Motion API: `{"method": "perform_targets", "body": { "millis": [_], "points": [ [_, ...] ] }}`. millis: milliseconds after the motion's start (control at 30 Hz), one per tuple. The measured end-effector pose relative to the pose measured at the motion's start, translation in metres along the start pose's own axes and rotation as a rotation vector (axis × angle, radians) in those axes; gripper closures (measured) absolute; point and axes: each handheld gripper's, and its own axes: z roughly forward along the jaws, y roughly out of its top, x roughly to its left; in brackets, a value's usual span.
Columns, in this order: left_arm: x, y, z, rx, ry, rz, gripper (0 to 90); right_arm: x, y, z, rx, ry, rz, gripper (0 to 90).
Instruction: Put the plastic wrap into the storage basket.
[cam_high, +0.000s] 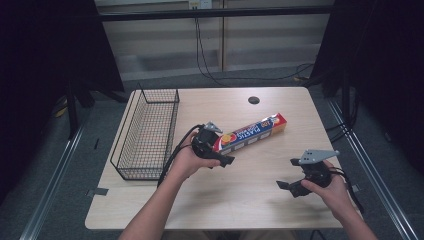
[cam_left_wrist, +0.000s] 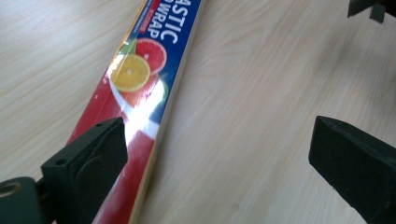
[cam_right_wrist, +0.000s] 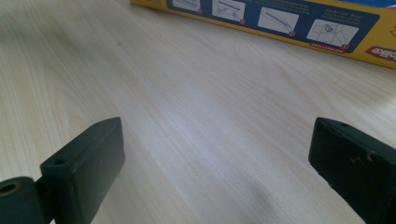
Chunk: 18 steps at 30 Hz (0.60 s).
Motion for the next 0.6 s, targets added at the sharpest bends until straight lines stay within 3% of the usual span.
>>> {"method": "perform_targets", "body": {
  "millis": [67, 133, 200, 233, 433, 600],
  "points": [
    [0.004, 0.007, 0.005, -0.017, -0.005, -0.02, 5.8, 0.0, -0.001, 0.001, 0.007, 0.014, -0.006, 3.3],
    [0.008, 0.011, 0.008, -0.011, 0.003, -0.001, 5.8, 0.001, -0.001, 0.002, 0.006, 0.014, -0.009, 3.3],
    [0.008, 0.013, 0.011, -0.026, 0.002, -0.015, 5.9, 0.001, 0.0, 0.001, 0.003, 0.011, -0.009, 3.3],
    [0.011, 0.016, 0.014, -0.005, 0.0, -0.014, 5.9, 0.0, 0.0, 0.001, 0.002, 0.02, -0.009, 3.3],
    [0.019, 0.022, 0.023, -0.005, -0.012, -0.031, 6.5, 0.0, 0.0, 0.002, 0.005, 0.024, -0.013, 3.4],
    [0.023, 0.029, 0.033, 0.003, 0.009, -0.038, 6.6, -0.002, 0.001, 0.0, -0.017, 0.018, -0.003, 3.3]
  ]
}}
